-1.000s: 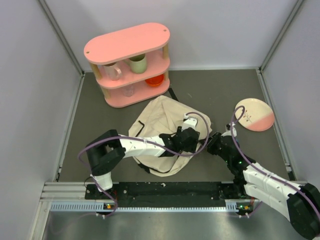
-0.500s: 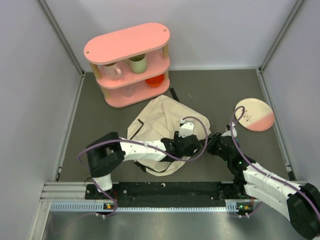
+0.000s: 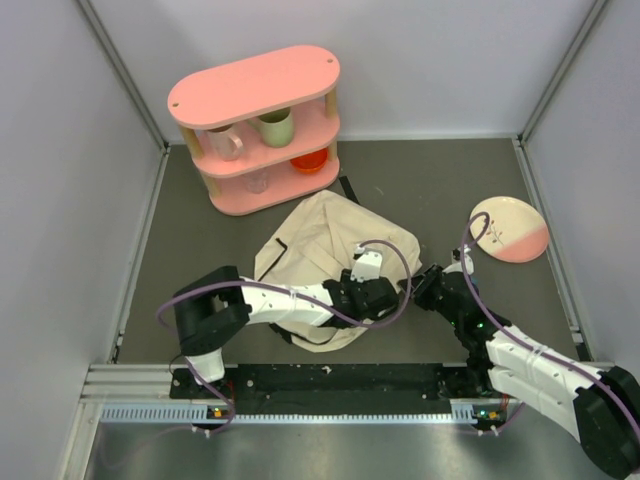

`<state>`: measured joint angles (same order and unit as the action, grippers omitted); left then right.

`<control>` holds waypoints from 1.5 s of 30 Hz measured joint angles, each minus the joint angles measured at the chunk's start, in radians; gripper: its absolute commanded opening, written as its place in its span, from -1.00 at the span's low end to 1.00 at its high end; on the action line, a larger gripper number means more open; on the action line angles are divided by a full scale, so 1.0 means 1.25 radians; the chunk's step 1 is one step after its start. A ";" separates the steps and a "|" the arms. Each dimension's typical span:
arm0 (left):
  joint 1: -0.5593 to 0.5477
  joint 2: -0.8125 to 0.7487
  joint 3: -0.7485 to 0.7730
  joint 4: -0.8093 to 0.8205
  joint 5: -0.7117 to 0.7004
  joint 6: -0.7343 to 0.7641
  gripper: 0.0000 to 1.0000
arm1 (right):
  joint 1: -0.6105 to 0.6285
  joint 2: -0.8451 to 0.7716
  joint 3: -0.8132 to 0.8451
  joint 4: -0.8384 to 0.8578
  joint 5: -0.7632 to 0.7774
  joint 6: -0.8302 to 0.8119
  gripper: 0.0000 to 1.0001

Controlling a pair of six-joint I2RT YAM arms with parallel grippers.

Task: Pack the student bag
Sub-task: Zip the student bag at the center of the board.

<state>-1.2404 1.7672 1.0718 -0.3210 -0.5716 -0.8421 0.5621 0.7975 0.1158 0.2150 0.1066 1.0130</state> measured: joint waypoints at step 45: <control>0.008 -0.013 -0.063 0.157 -0.063 -0.039 -0.85 | 0.000 0.038 -0.020 0.065 -0.017 -0.006 -0.61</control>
<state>-1.2308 1.7504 0.9928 -0.1246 -0.6506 -0.8906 0.5621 0.8455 0.0910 0.2962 0.0853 1.0058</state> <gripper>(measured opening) 0.180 0.192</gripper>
